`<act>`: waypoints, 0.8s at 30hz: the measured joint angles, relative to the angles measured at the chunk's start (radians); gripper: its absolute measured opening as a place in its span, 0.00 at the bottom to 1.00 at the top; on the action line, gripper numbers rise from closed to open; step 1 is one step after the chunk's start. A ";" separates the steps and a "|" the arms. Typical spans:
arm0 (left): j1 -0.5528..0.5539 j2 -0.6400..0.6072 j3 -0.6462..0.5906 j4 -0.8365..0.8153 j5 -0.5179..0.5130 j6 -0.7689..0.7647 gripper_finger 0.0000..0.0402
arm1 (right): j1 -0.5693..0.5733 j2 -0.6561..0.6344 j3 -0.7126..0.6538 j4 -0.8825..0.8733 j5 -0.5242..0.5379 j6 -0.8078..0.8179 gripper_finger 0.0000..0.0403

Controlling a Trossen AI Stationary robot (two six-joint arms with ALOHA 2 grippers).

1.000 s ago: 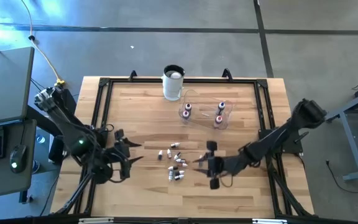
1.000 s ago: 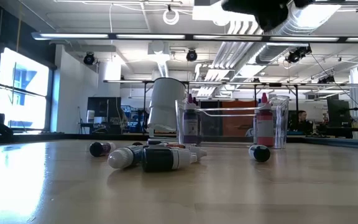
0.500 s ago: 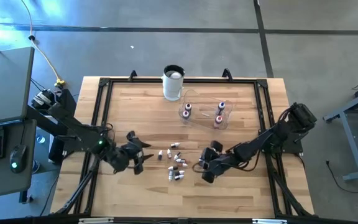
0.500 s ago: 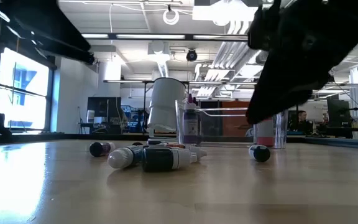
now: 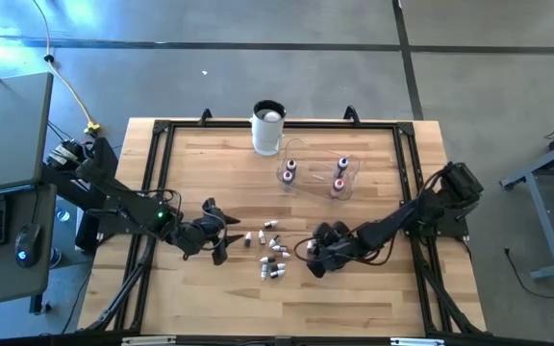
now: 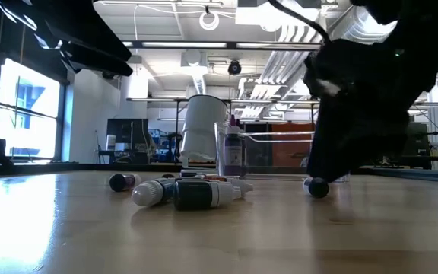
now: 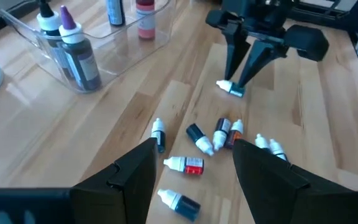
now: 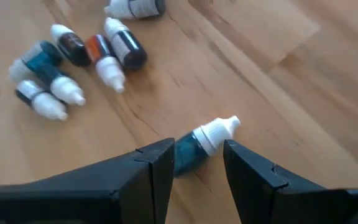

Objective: Pick & Place food coloring
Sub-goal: Put the small green food coloring bottle into the transparent container

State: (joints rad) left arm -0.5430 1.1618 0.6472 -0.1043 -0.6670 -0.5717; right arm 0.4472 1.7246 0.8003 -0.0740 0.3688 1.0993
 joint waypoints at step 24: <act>0.000 0.000 0.000 -0.003 0.002 0.018 0.51 | -0.016 0.079 -0.001 0.093 -0.014 -0.174 0.18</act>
State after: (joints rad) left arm -0.5430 1.1618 0.6472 -0.1070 -0.6647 -0.5541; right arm 0.4313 1.8035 0.7993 0.0187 0.3548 0.9250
